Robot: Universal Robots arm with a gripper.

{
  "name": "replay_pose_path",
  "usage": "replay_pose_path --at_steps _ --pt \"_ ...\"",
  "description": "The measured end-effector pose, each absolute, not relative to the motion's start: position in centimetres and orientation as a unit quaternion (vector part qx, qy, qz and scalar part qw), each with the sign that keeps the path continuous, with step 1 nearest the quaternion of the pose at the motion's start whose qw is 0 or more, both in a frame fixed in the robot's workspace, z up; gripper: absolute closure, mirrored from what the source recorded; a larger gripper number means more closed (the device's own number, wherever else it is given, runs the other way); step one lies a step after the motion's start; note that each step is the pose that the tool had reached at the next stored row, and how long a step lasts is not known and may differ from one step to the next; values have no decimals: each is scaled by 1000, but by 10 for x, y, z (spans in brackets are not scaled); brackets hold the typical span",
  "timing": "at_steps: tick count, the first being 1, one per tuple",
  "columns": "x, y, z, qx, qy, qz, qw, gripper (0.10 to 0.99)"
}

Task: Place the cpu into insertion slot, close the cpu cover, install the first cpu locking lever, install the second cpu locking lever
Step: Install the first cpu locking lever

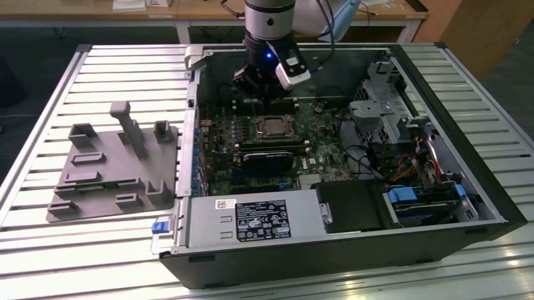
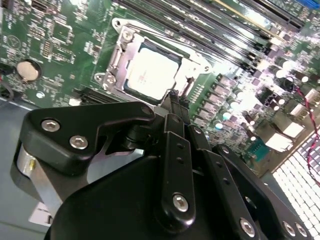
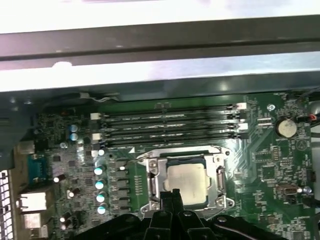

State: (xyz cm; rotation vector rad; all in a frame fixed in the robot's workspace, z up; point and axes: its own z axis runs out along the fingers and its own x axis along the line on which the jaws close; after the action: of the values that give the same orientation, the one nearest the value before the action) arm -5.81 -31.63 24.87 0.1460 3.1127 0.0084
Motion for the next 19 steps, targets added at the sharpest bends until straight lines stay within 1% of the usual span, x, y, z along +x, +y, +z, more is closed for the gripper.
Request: replay_pose_path --at_steps 19 --pt "-85 -316 251 47 999 5 17 984"
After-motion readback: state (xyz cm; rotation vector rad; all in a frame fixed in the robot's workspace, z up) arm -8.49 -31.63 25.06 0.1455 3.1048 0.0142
